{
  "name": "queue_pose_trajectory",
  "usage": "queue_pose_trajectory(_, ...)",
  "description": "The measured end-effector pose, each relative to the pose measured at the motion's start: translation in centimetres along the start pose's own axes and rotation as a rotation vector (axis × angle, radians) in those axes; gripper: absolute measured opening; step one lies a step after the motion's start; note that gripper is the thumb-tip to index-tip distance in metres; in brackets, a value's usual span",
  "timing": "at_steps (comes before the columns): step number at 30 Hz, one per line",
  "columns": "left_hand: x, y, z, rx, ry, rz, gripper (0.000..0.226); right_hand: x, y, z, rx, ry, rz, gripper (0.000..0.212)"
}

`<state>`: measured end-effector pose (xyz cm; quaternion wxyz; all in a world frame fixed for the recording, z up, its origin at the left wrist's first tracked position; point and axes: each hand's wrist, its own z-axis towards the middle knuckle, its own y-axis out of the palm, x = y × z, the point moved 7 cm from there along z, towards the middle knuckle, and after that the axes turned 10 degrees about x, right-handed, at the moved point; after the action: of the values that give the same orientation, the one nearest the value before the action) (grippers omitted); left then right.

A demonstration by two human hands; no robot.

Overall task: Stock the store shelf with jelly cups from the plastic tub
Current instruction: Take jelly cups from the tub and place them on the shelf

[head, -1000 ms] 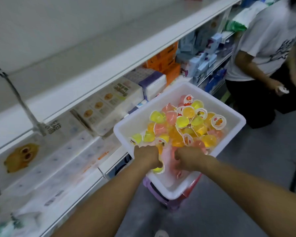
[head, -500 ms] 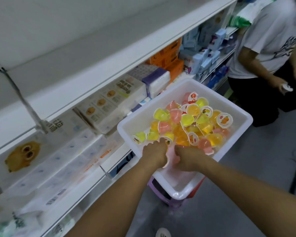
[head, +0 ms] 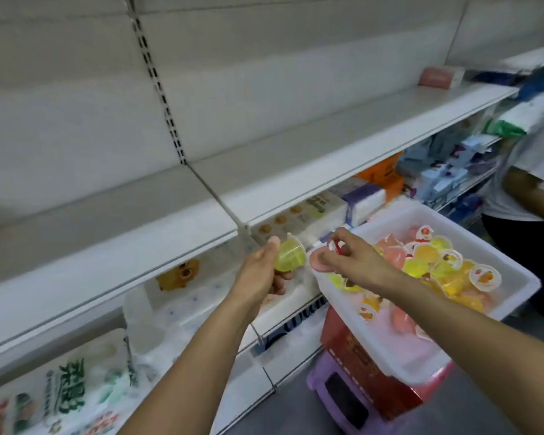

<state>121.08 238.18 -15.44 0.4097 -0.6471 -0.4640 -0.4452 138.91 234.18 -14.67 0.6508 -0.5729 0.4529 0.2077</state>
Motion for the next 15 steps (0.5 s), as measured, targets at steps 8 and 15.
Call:
queue_pose_trajectory(8, 3.3, -13.7, -7.3, -0.06, 0.035, -0.54, 0.053, -14.0, 7.9, -3.0, 0.017, -0.273, 0.253, 0.02)
queue_pose_trajectory(15, 4.4, -28.0, -12.2, 0.258, 0.248, -0.438, 0.042, -25.7, 18.4, -6.0, -0.056, -0.496, 0.077, 0.045)
